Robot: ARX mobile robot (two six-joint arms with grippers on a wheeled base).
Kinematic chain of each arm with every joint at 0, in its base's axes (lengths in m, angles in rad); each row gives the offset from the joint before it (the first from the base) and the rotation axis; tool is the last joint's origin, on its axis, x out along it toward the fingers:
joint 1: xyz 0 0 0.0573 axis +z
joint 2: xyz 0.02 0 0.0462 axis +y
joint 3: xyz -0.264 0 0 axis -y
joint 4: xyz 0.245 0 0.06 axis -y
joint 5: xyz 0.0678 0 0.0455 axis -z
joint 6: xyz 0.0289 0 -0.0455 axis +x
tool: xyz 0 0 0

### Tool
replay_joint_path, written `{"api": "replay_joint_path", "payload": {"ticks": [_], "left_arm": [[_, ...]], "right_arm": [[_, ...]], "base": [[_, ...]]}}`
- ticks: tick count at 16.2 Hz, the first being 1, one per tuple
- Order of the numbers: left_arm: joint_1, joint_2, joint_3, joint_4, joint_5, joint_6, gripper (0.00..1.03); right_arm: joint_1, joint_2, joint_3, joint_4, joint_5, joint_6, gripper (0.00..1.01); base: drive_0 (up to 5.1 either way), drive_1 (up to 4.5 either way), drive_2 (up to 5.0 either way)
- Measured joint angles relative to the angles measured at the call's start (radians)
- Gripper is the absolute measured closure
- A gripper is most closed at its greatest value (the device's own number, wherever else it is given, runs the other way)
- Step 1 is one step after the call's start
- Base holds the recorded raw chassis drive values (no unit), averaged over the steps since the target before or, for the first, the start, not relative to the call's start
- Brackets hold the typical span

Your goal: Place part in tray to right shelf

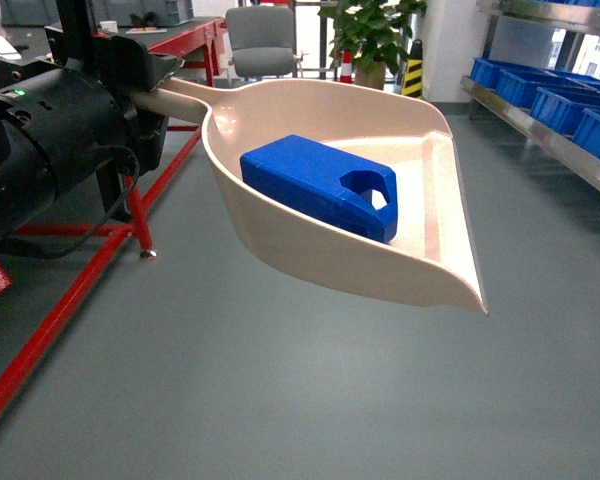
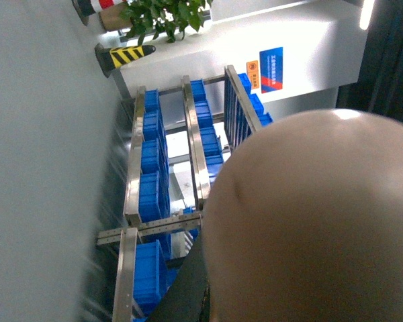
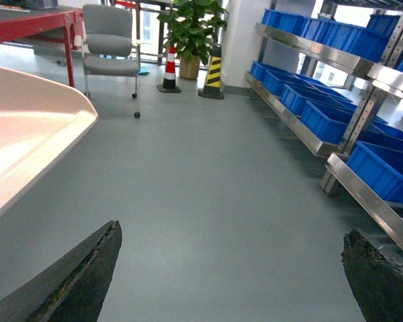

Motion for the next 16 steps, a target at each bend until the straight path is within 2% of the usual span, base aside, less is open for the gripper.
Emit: {"api": "replay_joint_path", "payload": {"ticks": [16], "left_arm": [[0.000, 0.001, 0.000, 0.005, -0.003, 0.000, 0.89]], "right_arm": [[0.000, 0.000, 0.000, 0.005, 0.000, 0.000, 0.03]], "base": [[0.1, 4.34, -4.2]]}}
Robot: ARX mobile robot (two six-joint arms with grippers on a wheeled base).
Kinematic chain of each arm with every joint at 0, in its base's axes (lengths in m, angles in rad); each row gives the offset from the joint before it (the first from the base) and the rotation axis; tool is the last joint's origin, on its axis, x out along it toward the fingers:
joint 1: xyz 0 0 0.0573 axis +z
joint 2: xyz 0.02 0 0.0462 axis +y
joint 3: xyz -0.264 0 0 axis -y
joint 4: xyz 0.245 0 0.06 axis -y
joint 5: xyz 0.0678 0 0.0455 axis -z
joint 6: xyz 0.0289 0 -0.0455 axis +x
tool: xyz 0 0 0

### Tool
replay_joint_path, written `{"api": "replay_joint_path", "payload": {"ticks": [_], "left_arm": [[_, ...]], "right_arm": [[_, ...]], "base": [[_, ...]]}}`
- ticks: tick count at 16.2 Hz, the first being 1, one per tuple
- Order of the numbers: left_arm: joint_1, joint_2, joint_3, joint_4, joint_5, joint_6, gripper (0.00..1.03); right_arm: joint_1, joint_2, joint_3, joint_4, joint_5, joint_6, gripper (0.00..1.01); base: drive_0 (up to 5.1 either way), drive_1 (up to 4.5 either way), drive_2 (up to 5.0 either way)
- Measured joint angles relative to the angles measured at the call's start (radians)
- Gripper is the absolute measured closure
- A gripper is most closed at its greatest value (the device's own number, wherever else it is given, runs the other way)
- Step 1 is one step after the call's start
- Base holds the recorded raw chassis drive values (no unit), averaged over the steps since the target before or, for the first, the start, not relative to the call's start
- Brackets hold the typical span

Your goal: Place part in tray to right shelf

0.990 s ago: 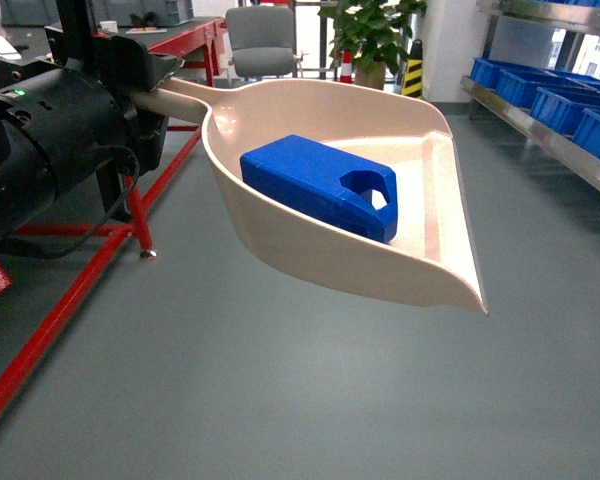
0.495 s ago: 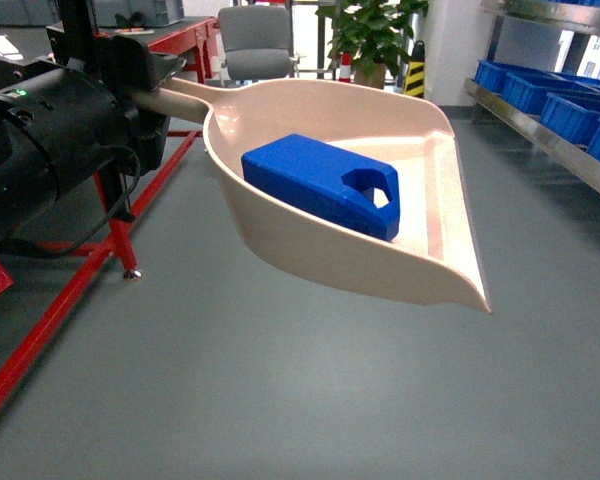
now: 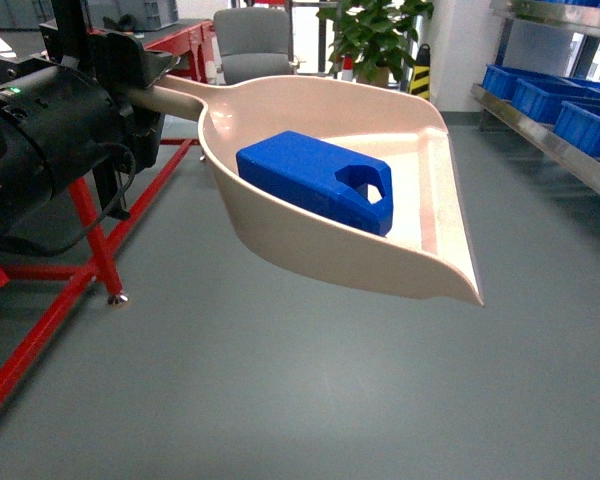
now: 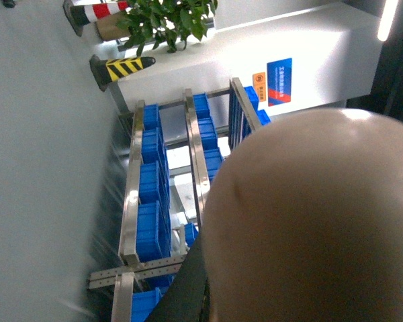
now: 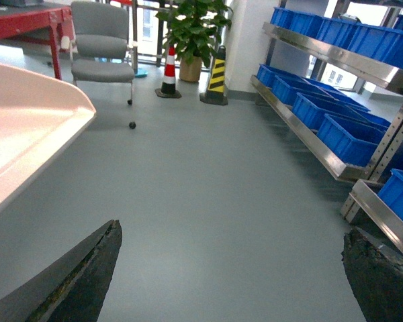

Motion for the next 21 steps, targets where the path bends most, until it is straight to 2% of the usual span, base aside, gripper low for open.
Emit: {"api": "replay_joint_path", "payload": {"ticks": [21], "left_arm": [[0.000, 0.000, 0.000, -0.005, 0.003, -0.001, 0.89]], "right_arm": [[0.000, 0.000, 0.000, -0.002, 0.000, 0.000, 0.03]], "base": [[0.1, 4.33, -4.2]]}}
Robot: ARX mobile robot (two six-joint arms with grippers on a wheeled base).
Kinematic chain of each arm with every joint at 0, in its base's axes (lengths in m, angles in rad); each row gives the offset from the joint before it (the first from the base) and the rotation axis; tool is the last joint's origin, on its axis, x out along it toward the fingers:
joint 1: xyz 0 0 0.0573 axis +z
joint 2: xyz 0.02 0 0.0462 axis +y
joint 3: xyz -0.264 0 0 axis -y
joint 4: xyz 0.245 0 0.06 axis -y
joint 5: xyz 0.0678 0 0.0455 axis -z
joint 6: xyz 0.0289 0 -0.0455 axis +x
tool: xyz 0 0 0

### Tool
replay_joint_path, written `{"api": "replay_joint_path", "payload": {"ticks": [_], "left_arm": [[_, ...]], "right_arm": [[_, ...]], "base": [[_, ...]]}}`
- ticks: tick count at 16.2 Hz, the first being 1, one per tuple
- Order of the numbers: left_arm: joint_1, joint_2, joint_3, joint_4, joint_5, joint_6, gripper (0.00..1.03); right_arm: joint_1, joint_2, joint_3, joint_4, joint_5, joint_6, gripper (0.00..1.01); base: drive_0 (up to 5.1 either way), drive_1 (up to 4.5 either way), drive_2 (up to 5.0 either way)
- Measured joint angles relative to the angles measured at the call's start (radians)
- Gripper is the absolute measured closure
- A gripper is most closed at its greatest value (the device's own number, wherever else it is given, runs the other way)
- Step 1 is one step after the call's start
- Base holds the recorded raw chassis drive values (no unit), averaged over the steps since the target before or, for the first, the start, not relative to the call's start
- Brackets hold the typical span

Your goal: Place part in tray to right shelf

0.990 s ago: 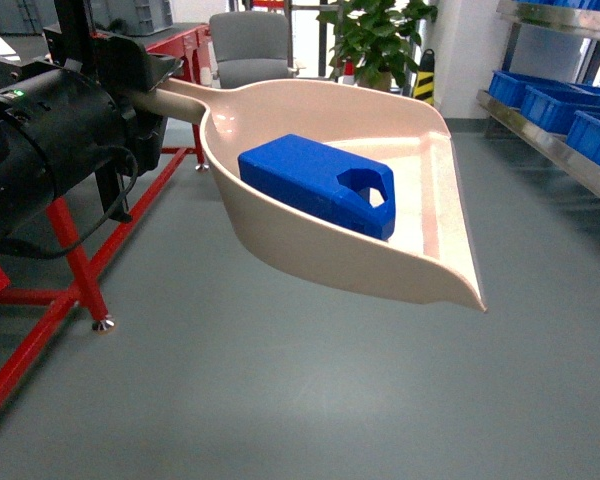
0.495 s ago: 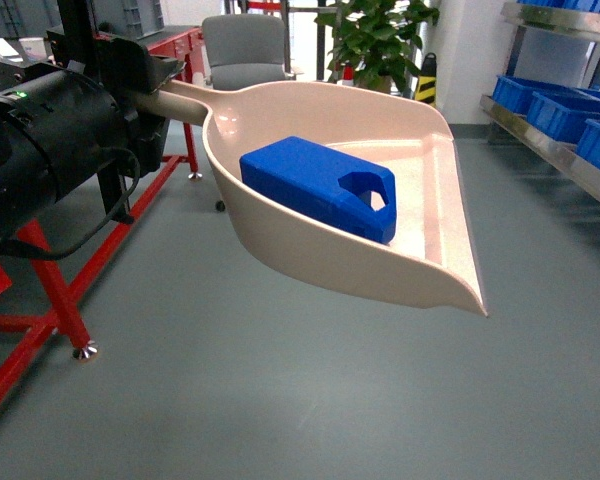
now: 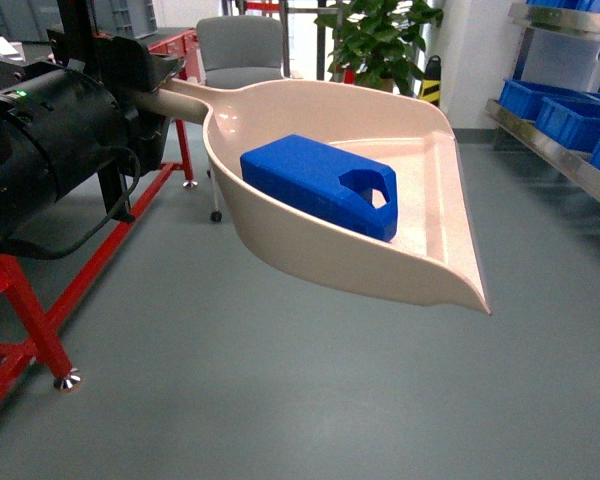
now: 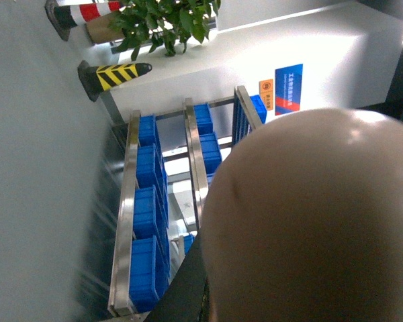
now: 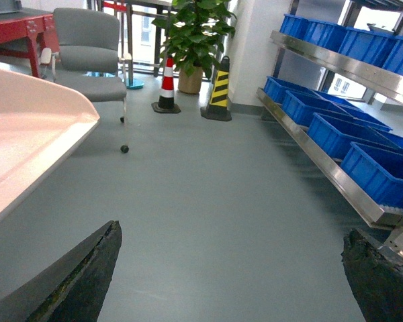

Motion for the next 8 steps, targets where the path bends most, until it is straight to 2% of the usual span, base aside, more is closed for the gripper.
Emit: {"api": "replay_joint_path", "payload": {"ticks": [4, 6, 8], "left_arm": [[0.001, 0.000, 0.000, -0.003, -0.001, 0.000, 0.89], [0.001, 0.000, 0.002, 0.010, -0.001, 0.000, 0.89], [0.011, 0.001, 0.003, 0.003, -0.008, 0.002, 0.89]], "right_arm": [[0.000, 0.001, 0.000, 0.000, 0.000, 0.000, 0.03], [0.000, 0.000, 0.000, 0.002, 0.000, 0.000, 0.03], [0.000, 0.004, 0.000, 0.001, -0.003, 0.000, 0.03]], "base": [[0.0, 4.28, -4.3], [-0.3, -0.29, -0.3], [-1.9, -1.90, -1.9]]}}
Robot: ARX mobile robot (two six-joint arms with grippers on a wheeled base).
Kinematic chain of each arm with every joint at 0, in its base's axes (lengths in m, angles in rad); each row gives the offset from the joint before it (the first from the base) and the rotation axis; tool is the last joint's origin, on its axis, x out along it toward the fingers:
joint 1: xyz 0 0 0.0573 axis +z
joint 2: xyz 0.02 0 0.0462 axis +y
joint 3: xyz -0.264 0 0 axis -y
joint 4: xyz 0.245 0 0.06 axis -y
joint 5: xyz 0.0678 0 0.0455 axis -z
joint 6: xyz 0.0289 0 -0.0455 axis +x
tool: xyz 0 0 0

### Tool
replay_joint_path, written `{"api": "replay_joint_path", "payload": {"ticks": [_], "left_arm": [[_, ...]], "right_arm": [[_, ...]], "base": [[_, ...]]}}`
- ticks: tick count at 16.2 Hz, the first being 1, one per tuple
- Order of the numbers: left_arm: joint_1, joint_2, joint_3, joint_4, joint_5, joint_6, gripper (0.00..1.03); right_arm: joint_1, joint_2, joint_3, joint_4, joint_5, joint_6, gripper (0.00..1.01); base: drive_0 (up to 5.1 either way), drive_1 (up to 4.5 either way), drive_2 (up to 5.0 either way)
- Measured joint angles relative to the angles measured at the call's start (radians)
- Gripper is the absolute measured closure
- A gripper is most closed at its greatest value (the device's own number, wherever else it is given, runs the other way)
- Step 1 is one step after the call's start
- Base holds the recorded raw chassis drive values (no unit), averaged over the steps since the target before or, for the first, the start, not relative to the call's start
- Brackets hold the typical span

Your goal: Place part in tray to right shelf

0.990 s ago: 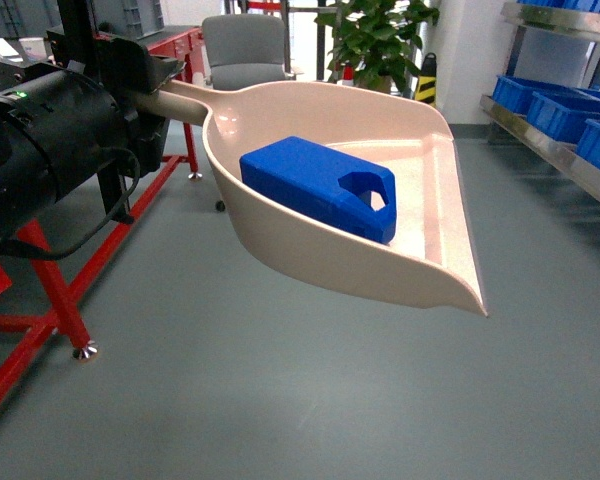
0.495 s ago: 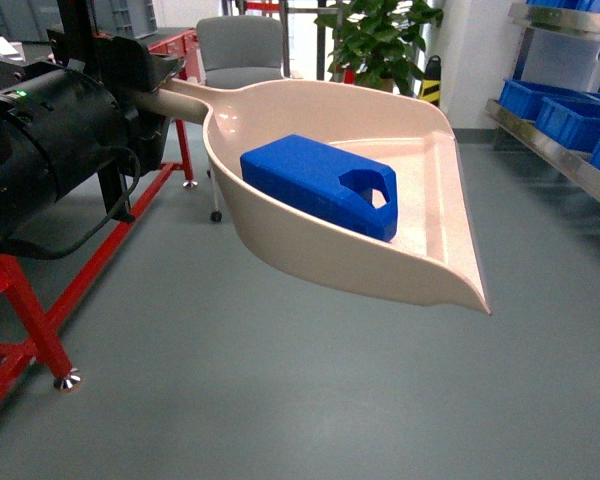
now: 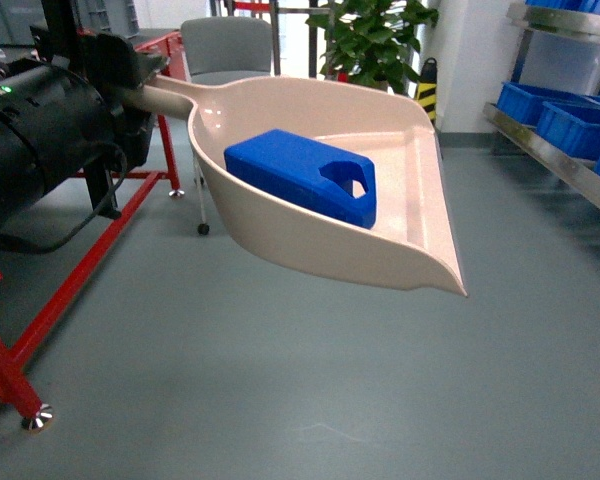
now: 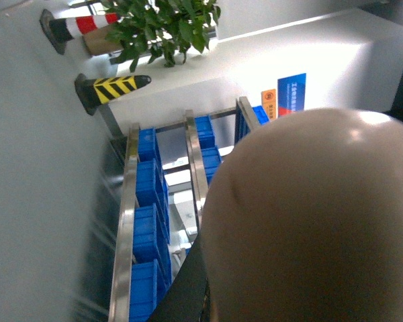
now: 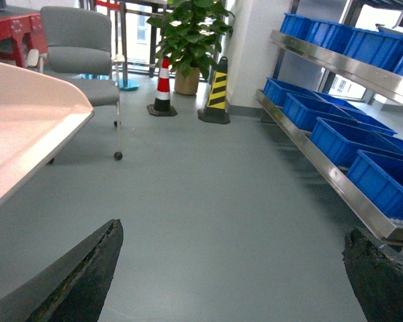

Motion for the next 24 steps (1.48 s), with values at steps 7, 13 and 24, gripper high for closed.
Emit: {"api": "replay_joint_path", "payload": {"ticks": [7, 13, 24], "left_arm": [[-0.014, 0.000, 0.000, -0.002, 0.008, -0.001, 0.89], [-0.010, 0.000, 0.000, -0.002, 0.008, 0.000, 0.89], [-0.011, 0.000, 0.000, -0.001, 0.008, 0.000, 0.89]], "right_arm": [[0.000, -0.004, 0.000, -0.002, 0.000, 0.000, 0.03], [0.000, -0.004, 0.000, -0.002, 0.000, 0.000, 0.03], [0.000, -0.004, 0.000, -0.002, 0.000, 0.000, 0.03]], "base": [[-1.7, -1.71, -1.7], [-1.6, -1.65, -1.6], [-1.6, -1.62, -1.6]]}}
